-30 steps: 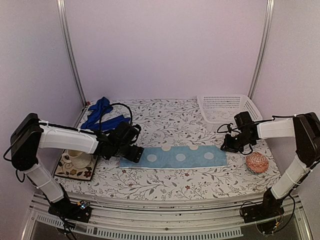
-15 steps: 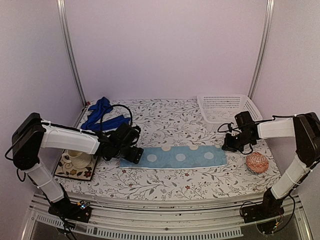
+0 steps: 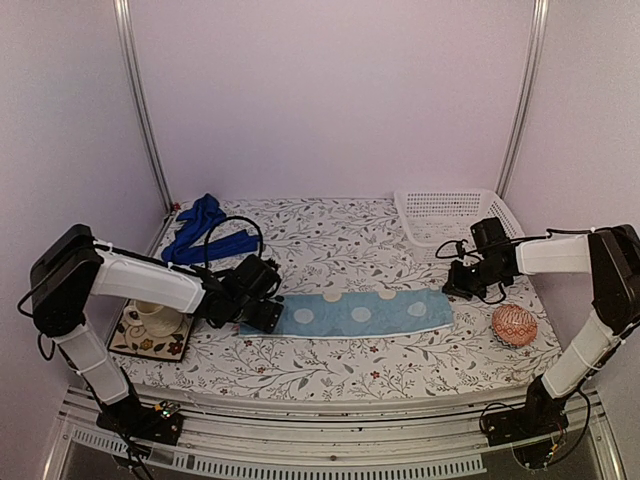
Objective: Roll the towels
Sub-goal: Smooth out the towel at the center of the board.
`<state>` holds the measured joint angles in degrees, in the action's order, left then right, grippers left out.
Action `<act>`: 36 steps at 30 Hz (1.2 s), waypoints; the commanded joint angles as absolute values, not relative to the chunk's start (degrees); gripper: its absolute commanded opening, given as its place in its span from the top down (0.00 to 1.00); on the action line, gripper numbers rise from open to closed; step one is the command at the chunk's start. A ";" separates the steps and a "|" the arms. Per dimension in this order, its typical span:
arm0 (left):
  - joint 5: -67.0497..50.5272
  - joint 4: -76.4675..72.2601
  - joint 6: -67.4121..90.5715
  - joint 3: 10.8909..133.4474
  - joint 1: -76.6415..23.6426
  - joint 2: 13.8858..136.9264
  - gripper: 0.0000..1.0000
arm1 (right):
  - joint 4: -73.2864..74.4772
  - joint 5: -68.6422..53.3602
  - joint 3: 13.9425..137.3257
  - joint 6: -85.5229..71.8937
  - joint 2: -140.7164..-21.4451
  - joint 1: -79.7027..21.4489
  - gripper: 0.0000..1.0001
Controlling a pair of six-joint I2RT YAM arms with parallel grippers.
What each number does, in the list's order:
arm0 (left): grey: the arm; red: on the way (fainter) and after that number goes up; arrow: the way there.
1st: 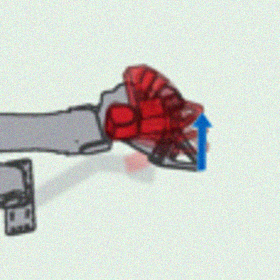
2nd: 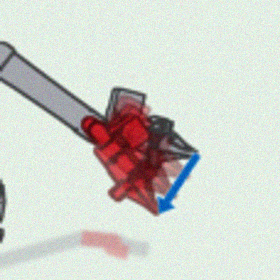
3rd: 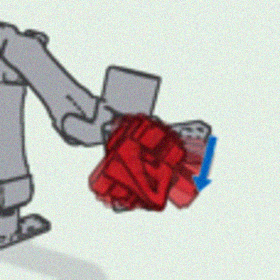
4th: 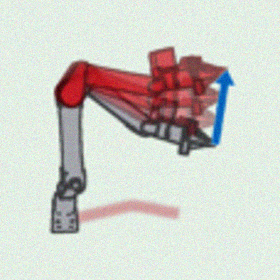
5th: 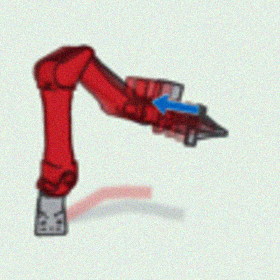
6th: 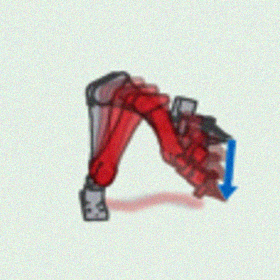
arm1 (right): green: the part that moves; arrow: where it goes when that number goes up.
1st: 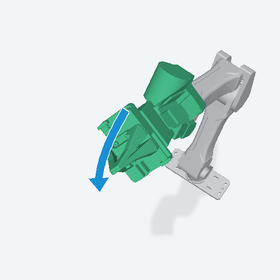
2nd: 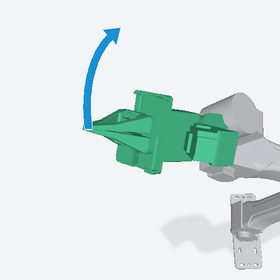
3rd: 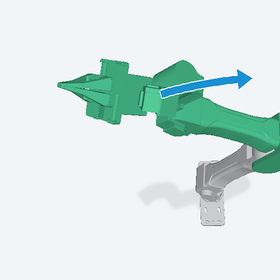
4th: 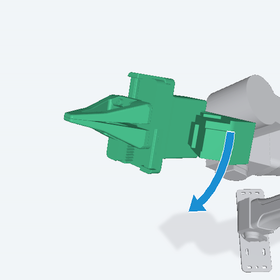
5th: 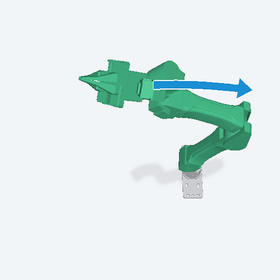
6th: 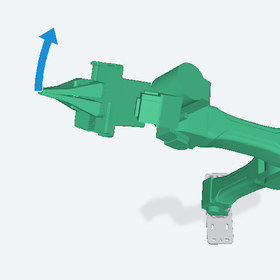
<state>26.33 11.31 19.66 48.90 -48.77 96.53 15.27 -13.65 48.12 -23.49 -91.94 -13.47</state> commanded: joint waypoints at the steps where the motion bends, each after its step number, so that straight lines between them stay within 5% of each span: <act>1: 28.87 11.11 20.63 48.30 -49.49 97.61 0.11 | 14.82 -12.91 49.63 -23.93 -91.88 -13.14 0.98; 29: 34.39 14.30 26.43 47.97 -47.10 102.08 0.28 | 13.06 -8.37 48.95 -24.46 -94.95 -12.39 0.98; 36: 35.18 14.95 27.51 48.11 -47.19 98.98 0.09 | 13.67 -7.64 49.17 -23.57 -92.48 -12.83 0.71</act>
<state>34.52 11.81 26.70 48.80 -47.83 100.51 13.96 -9.28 48.38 -24.16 -94.87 -12.93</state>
